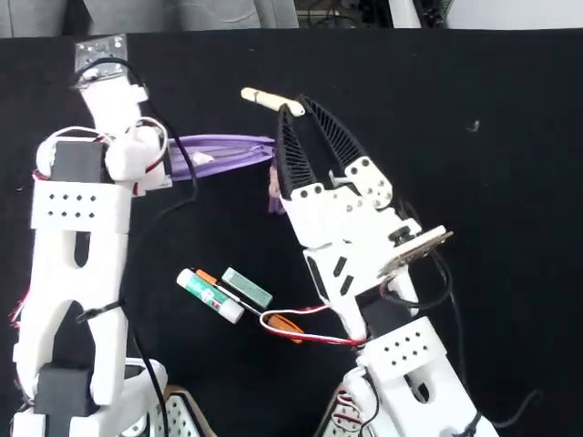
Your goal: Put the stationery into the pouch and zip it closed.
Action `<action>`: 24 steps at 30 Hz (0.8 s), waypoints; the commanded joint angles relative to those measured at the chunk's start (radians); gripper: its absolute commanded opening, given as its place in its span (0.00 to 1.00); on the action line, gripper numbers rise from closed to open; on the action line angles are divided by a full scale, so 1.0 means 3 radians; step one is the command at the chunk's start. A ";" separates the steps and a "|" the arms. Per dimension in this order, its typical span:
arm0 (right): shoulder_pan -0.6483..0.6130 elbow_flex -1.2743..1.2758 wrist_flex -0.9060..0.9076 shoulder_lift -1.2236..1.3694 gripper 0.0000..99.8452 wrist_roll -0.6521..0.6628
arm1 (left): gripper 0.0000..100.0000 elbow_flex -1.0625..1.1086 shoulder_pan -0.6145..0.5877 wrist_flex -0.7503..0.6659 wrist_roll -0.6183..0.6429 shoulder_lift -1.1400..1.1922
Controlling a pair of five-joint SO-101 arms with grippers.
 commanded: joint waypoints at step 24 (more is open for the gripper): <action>-0.0578 -0.0724 0.2041 -0.1051 0.01 -0.0005 | 0.03 0.0136 -0.0074 -0.0348 -0.0020 -0.0010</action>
